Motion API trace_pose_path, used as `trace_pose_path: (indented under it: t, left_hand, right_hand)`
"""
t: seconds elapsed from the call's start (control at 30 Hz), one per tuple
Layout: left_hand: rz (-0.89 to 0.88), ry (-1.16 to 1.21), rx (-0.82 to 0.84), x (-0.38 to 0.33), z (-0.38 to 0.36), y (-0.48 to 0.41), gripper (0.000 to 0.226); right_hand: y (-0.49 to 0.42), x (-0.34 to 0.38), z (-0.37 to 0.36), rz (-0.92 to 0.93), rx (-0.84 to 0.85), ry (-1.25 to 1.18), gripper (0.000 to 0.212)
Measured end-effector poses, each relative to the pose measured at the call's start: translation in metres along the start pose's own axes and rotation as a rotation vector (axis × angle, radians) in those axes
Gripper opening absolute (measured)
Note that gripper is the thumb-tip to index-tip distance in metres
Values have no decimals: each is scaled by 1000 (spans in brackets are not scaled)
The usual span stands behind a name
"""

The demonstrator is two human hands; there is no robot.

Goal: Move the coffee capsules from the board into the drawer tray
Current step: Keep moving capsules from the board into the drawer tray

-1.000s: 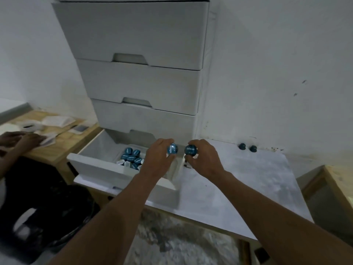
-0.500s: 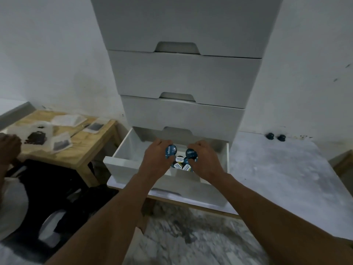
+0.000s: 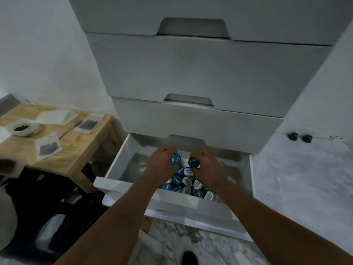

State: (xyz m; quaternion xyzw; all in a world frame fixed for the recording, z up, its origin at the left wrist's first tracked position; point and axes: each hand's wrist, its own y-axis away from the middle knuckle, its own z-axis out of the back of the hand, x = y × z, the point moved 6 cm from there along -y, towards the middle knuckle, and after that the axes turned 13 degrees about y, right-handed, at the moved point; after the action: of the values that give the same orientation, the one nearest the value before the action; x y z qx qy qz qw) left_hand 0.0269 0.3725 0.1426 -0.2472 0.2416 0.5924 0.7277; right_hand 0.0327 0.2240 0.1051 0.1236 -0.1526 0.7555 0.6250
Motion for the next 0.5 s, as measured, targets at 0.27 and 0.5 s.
trace_pose_path:
  t: [0.27,0.5]
  left_hand:
    - [-58,-19,91,15,-16,-33,47]
    - [-128,25,154,26,-30,-53,48]
  right_hand:
    - [-19,-12,-15,-51,11,12,43]
    - [-23,-17,-20,-92,10,24,46]
